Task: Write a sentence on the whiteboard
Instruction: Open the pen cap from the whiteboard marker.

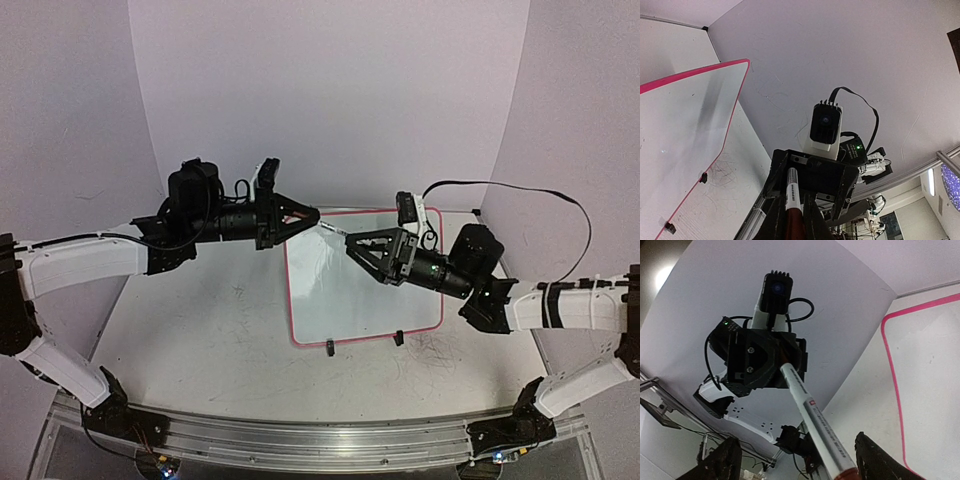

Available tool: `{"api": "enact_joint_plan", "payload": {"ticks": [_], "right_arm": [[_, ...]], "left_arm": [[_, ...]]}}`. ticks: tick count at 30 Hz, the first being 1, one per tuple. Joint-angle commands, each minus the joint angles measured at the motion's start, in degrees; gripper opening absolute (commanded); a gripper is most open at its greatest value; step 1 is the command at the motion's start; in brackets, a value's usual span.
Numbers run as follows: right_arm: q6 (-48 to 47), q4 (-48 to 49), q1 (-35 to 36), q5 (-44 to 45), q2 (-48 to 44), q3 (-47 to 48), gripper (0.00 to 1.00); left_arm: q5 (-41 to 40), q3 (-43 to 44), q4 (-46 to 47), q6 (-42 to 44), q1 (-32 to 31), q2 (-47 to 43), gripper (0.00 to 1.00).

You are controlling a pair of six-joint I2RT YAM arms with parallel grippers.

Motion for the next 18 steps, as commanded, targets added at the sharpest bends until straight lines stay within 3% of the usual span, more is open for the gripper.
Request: {"api": "enact_joint_plan", "payload": {"ticks": [1,13,18], "right_arm": [[6.3,16.1,0.0,-2.0,3.0,1.9,0.69],[8.0,19.0,0.0,0.0,7.7,5.1,0.46],[8.6,20.0,0.0,-1.2,9.9,6.7,0.41]], "left_arm": [[1.4,-1.4,7.6,-3.3,-0.1,0.1,0.00],[2.6,-2.2,10.9,-5.2,-0.1,1.0,0.00],[3.0,-2.2,11.8,-5.6,-0.1,1.6,0.00]]}}
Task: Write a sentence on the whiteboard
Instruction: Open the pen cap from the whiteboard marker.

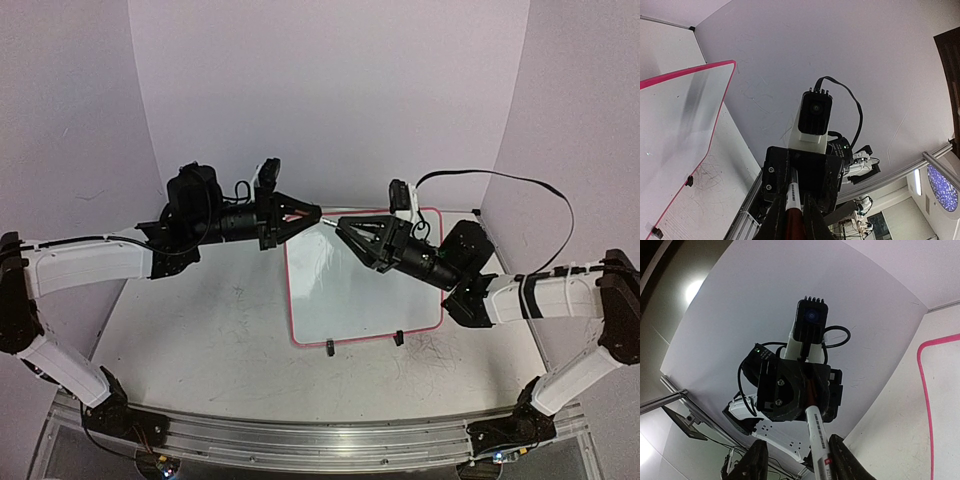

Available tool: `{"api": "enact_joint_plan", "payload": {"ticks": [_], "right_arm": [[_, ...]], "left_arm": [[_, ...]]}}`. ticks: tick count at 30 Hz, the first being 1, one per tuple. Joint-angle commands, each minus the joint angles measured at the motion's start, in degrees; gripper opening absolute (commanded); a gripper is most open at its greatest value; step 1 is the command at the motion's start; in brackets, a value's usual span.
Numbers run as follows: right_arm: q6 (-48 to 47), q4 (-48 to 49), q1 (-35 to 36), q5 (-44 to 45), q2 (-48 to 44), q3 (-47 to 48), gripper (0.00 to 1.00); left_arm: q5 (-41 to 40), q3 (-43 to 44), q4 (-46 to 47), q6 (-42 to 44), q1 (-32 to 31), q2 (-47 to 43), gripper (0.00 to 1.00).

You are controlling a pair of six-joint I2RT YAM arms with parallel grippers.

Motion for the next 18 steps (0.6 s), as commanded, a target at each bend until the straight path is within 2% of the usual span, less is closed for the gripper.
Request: {"api": "enact_joint_plan", "payload": {"ticks": [1,13,18], "right_arm": [[0.9,5.0,0.0,-0.9,1.6,3.2,0.41],[2.8,9.0,0.0,-1.3,4.6,3.8,0.18],[3.7,10.2,-0.1,-1.2,5.8,4.2,0.18]], "left_arm": [[1.2,-0.1,3.9,-0.8,-0.1,0.7,0.00],[1.6,-0.7,5.3,-1.9,-0.1,1.2,0.00],[1.9,-0.8,5.5,-2.1,-0.1,1.3,0.00]]}}
